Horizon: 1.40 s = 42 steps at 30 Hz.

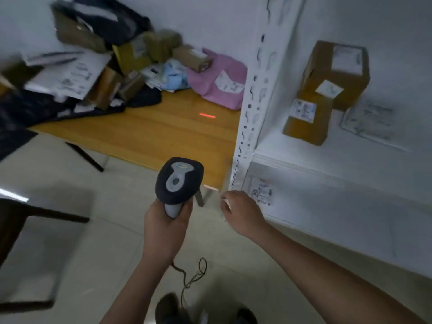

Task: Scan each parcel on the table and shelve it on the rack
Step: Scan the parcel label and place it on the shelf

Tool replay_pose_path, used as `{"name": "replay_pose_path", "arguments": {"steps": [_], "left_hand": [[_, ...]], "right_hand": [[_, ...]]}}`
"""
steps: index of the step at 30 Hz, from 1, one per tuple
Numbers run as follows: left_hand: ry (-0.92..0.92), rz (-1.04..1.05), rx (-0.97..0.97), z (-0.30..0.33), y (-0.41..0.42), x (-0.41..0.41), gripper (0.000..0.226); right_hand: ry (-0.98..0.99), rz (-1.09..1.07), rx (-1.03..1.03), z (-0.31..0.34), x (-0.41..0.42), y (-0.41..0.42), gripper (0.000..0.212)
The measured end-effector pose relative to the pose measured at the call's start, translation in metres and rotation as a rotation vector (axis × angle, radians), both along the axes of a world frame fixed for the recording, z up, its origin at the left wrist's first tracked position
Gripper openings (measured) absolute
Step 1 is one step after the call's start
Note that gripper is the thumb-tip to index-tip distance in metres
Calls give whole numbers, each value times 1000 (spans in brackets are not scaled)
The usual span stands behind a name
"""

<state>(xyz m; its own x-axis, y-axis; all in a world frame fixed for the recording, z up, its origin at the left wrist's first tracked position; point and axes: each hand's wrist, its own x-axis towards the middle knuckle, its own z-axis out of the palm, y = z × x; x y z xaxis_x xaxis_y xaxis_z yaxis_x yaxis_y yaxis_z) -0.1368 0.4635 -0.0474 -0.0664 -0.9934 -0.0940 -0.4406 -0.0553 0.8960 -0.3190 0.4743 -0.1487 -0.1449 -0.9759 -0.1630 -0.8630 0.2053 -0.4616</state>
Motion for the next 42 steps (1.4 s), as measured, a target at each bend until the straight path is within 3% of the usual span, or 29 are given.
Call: {"name": "replay_pose_path", "arguments": {"steps": [8,15,20,30,35,40,42], "left_hand": [[54,136,-105,97,-42,48,39],[84,114,-127,121,-141,102,43],[61,55,-136,123,-237,155,42],[42,145,-52,109,-371,226,41],[36,208,-30,89,-416,237,40],[26,281,44,71,-450,237,44],[9,275,63,67,-463,235,44]], "right_hand": [[-59,138,-163,119,40,-96,32],[-66,74,-151,153,73,-210,30],[-208,-90,-114,151,118,-301,26],[-546,-258,70,138,206,-439,28],[-923,-584,197,111,237,-518,24],[-936,-631,352,79,261,-569,43],[-947,-607,365,69,262,-580,41]]}}
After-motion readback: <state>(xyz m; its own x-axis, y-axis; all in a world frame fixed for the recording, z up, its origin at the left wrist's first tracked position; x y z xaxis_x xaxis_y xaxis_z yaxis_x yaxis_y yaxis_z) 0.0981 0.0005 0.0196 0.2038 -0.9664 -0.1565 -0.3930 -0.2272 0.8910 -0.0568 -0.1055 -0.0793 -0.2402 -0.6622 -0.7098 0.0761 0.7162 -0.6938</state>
